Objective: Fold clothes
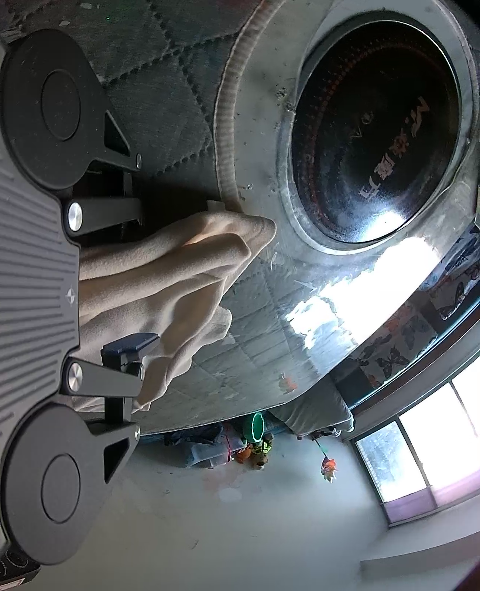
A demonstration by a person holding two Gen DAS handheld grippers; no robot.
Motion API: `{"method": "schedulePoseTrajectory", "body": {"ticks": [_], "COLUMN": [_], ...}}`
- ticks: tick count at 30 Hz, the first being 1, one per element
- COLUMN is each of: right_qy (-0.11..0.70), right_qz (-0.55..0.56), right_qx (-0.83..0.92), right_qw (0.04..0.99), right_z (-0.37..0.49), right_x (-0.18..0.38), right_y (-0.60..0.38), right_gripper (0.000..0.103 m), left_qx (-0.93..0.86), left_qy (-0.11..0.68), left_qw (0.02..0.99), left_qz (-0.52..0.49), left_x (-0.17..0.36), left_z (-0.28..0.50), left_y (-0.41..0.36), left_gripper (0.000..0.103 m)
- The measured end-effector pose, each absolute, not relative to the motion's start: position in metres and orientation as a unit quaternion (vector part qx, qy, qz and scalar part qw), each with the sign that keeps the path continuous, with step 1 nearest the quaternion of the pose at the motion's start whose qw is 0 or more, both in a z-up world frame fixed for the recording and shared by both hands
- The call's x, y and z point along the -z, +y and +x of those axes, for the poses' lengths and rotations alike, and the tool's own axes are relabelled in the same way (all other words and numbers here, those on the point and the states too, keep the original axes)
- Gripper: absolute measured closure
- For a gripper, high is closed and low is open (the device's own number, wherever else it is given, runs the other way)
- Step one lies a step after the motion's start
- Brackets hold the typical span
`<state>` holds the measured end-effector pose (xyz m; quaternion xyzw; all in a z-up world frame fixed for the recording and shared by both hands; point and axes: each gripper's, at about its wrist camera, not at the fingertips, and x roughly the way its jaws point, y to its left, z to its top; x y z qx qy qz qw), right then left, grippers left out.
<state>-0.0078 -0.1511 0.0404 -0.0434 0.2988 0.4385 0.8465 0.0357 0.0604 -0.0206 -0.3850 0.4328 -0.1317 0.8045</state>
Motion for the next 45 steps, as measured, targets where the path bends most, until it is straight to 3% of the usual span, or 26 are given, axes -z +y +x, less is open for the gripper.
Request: {"method": "schedulePoseTrajectory", "body": {"ticks": [2, 4, 19, 27, 30, 33, 37, 45], "right_qy": [0.298, 0.299, 0.326, 0.334, 0.334, 0.333, 0.334, 0.339], "right_qz": [-0.035, -0.024, 0.085, 0.114, 0.12, 0.127, 0.141, 0.152], "right_qx": [-0.424, -0.396, -0.183, -0.193, -0.199, -0.208, -0.228, -0.217], "right_qw": [0.855, 0.868, 0.923, 0.915, 0.913, 0.911, 0.904, 0.903], "right_z": [-0.008, -0.005, 0.05, 0.055, 0.058, 0.057, 0.057, 0.055], "right_x": [-0.042, -0.042, -0.006, 0.007, 0.008, 0.007, 0.005, 0.008], "right_y": [-0.164, -0.181, -0.298, -0.298, -0.297, -0.298, -0.302, -0.318], "right_gripper": [0.07, 0.062, 0.055, 0.057, 0.073, 0.08, 0.08, 0.066], "left_qx": [0.132, 0.133, 0.13, 0.127, 0.126, 0.125, 0.125, 0.123], "left_qy": [0.431, 0.429, 0.428, 0.429, 0.43, 0.43, 0.429, 0.43], "left_qw": [0.807, 0.812, 0.837, 0.841, 0.842, 0.845, 0.852, 0.861], "left_qz": [-0.38, -0.372, -0.315, -0.305, -0.301, -0.291, -0.274, -0.243], "left_x": [0.02, 0.02, 0.011, 0.009, 0.009, 0.008, 0.006, 0.003], "left_z": [0.034, 0.033, 0.031, 0.032, 0.033, 0.033, 0.032, 0.032], "left_y": [0.059, 0.057, 0.037, 0.033, 0.032, 0.03, 0.024, 0.015], "left_gripper": [0.056, 0.056, 0.054, 0.051, 0.05, 0.05, 0.048, 0.045]}}
